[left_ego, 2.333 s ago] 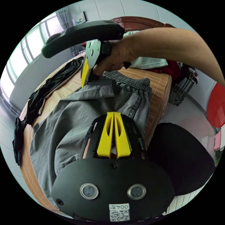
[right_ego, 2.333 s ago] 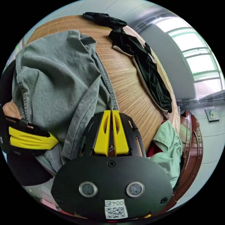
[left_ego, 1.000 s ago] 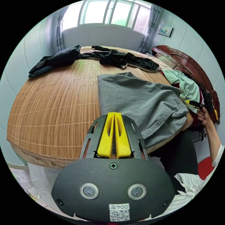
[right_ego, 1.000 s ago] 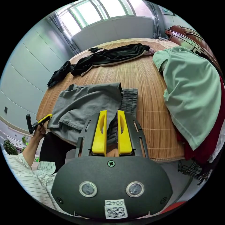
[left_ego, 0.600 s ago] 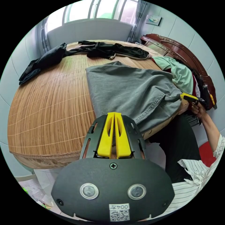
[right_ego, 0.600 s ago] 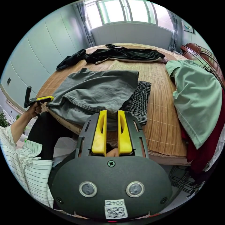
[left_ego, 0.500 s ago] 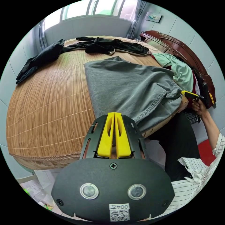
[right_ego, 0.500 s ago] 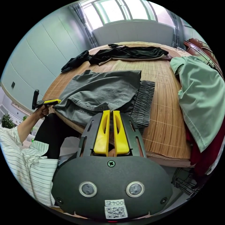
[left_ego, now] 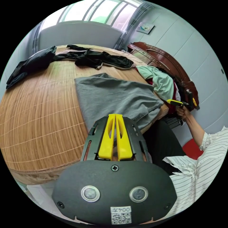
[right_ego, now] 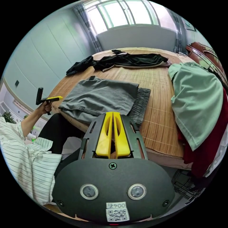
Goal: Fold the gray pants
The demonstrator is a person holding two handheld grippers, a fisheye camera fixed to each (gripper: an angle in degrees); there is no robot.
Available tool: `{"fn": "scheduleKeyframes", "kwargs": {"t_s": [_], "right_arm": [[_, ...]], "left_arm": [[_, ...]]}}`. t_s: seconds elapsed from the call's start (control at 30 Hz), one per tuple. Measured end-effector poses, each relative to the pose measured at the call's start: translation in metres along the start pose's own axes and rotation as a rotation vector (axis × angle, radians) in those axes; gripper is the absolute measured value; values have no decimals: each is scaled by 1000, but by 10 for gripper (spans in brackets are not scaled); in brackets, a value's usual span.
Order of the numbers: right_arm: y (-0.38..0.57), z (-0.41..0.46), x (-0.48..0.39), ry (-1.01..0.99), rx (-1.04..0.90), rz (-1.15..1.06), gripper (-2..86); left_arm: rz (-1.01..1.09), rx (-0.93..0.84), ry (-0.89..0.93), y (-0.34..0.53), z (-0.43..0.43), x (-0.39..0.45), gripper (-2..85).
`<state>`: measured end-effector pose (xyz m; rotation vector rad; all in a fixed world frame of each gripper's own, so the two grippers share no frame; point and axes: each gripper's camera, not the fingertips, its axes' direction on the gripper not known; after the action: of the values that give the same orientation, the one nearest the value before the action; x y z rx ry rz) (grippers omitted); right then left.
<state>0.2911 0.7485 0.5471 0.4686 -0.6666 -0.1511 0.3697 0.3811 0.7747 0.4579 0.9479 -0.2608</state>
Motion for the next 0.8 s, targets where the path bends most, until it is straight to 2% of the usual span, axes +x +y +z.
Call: {"fn": "scheduleKeyframes", "kwargs": {"t_s": [0.1, 0.17, 0.33, 0.47, 0.57, 0.67, 0.77, 0.8], "right_arm": [[-4, 27, -31, 121, -113, -63, 72], [-4, 35, -26, 227, -114, 2, 100], [-6, 29, -3, 248, -115, 111, 109], [-20, 24, 17, 109, -131, 149, 36], [-40, 4, 33, -52, -83, 221, 22], [-60, -6, 35, -136, -82, 208, 22], [-66, -9, 27, -131, -84, 150, 31], [-64, -10, 26, -117, -76, 141, 33]], "left_arm": [[162, -34, 22, -22, 32, 68, 4], [279, -59, 17, -36, 55, 114, 6], [490, -100, -23, -72, 108, 207, 21], [604, -123, -67, -96, 141, 258, 60], [687, -137, -121, -109, 156, 290, 76], [780, -166, -252, -119, 179, 315, 75], [756, -179, -319, -135, 189, 317, 37], [697, -174, -275, -147, 183, 309, 22]]}}
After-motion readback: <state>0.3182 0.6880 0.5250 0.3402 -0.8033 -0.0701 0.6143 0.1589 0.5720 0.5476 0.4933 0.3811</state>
